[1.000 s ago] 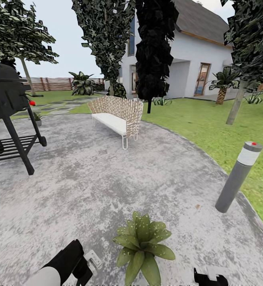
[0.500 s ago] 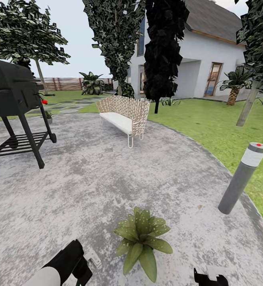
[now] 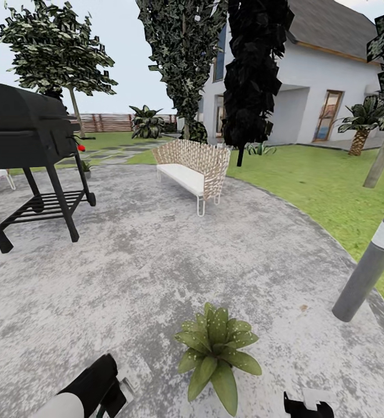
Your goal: Pick up the pesticide atomizer in the garden and spray insectifuge to fully cover both potted plants in the garden.
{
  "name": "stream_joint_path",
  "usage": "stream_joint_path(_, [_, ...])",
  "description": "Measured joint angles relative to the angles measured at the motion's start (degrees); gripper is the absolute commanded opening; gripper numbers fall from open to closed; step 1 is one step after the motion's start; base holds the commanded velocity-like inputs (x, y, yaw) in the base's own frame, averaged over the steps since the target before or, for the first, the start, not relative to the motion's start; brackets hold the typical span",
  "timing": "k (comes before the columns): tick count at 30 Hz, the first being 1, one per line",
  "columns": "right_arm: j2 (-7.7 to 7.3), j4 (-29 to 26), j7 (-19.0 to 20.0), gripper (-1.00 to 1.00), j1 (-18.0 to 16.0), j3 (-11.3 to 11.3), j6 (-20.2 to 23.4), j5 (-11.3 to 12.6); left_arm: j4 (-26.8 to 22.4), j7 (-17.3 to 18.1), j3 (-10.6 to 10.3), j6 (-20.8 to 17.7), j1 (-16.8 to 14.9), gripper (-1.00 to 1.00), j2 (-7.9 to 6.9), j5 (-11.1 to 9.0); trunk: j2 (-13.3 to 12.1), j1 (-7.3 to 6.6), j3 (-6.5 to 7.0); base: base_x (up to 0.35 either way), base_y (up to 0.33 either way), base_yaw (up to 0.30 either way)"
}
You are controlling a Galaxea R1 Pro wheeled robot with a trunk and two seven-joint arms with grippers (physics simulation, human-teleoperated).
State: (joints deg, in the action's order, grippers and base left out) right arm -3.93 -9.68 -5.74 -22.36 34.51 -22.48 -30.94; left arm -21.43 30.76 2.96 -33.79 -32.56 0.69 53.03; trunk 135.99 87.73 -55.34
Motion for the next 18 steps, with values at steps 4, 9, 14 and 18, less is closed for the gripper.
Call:
stream_joint_path(4, [-0.02,0.0,0.0,1.0,0.0,0.0,0.0,0.0,0.1,-2.3,0.2,-0.2,0.0,-1.0,0.65,-0.8,0.0,0.0,0.0,0.0,0.0,0.0])
stream_joint_path(9, [0.07,0.0,0.0,1.0,0.0,0.1,0.0,0.0,0.0,-2.5,0.3,1.1,0.0,-1.0,0.56,-3.3,0.0,0.0,0.0,0.019,-0.078,0.0])
stream_joint_path(14, [0.07,0.0,-0.1,1.0,0.0,0.1,0.0,0.0,0.0,-2.5,0.3,2.1,0.1,-1.0,0.68,-4.3,0.0,-0.01,0.0,0.075,-0.235,0.0])
stream_joint_path(18, [0.07,0.0,-0.1,1.0,0.0,0.0,0.0,0.0,0.0,-2.5,0.4,2.1,0.1,-1.0,0.75,-4.7,0.0,0.0,0.0,0.017,-0.144,0.0])
